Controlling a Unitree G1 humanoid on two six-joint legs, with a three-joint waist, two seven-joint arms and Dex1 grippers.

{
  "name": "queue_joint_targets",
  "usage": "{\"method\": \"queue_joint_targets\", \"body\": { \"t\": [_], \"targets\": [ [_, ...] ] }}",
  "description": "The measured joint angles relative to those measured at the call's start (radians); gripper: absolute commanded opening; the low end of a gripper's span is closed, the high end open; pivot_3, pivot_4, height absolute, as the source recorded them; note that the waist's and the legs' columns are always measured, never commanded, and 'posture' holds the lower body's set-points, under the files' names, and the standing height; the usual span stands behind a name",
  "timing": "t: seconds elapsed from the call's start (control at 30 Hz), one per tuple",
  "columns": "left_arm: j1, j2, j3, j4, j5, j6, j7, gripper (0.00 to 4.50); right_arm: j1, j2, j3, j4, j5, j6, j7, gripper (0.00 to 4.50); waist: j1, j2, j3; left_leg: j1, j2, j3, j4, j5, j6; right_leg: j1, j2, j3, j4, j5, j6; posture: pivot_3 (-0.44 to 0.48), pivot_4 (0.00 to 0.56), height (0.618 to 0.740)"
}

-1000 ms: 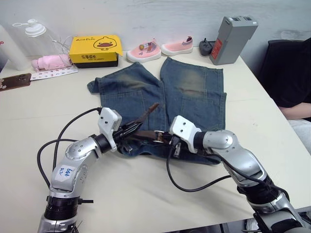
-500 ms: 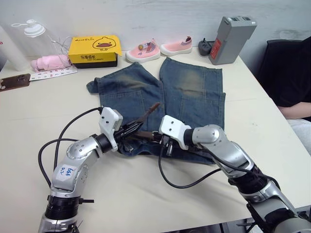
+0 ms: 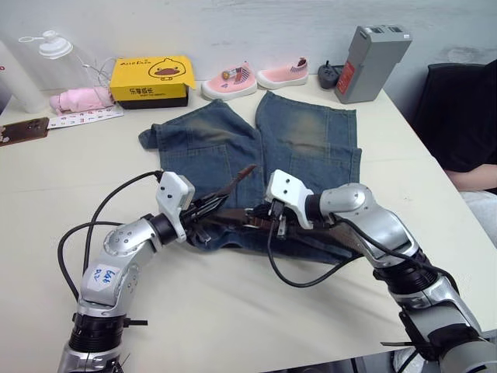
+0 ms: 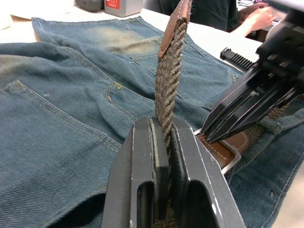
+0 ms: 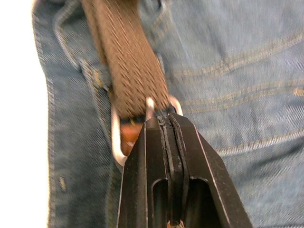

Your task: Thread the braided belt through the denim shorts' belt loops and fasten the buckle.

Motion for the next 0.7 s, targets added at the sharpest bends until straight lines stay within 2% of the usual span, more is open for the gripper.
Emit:
{"method": "queue_joint_targets", "body": {
  "t": [0.27,0.7],
  "targets": [
    [-0.002,0.009,0.000,0.009,0.001,-0.010,-0.017,0.00,-0.019,0.028,0.009,0.064,-0.005,-0.028,0.007,0.09,-0.001,0.000,0.000,0.000,0.000,0.000,0.000,0.000,0.000,0.000,0.000,0.000,0.000,0.000,0.000,0.000,0.150,0.698],
    [-0.054,0.036,-0.043,0.065,0.049,-0.091,-0.080,0.00,0.005,0.031,0.069,-0.006,-0.011,-0.021,0.028,0.09,-0.001,0.000,0.000,0.000,0.000,0.001,-0.001,0.000,0.000,0.000,0.000,0.000,0.000,0.000,0.000,0.000,0.150,0.698]
  ]
}}
